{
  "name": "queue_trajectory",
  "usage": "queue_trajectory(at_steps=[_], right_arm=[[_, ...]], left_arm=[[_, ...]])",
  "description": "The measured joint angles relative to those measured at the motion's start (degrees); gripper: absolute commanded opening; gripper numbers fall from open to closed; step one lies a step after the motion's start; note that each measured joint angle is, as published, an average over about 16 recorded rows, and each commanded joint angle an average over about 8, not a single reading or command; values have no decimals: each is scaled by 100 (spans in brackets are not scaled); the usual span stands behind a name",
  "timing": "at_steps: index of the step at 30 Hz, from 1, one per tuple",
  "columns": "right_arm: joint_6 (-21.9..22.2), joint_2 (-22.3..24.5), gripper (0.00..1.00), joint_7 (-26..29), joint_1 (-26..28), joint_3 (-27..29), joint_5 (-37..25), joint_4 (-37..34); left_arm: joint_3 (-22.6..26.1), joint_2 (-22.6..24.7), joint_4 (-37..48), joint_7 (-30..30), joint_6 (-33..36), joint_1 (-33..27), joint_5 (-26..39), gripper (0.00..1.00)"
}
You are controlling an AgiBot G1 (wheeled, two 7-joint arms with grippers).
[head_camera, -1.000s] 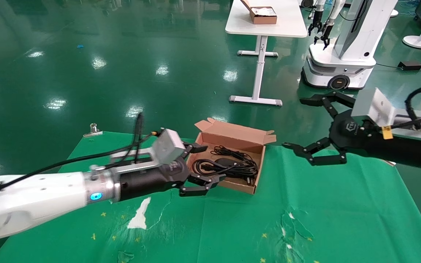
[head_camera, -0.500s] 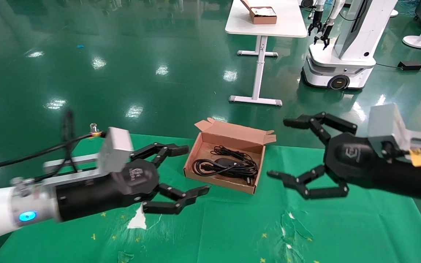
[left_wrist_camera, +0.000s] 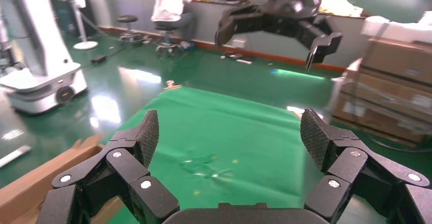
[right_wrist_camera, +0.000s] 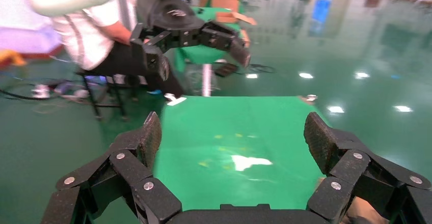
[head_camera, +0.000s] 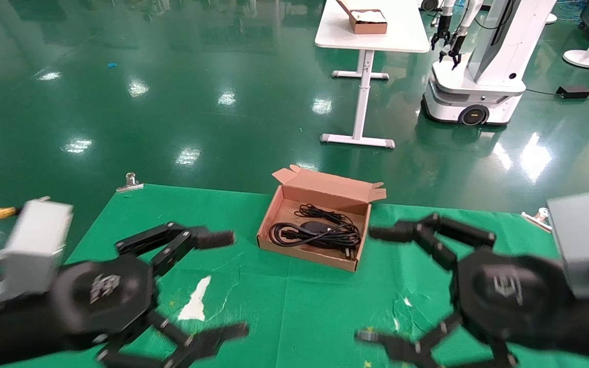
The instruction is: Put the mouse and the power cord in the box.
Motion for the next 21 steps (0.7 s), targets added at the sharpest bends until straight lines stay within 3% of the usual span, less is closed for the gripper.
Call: queue_trajectory(at_steps=[9,21], right_arm=[[-127,149,100,446,-400,173,284,586],[-128,153,100,454,-403,178,293,587]], left_arm=[[-384,-393,-421,-202,473,276,-304,100],[-391,-397,-425,-205,479,283,-313,100]])
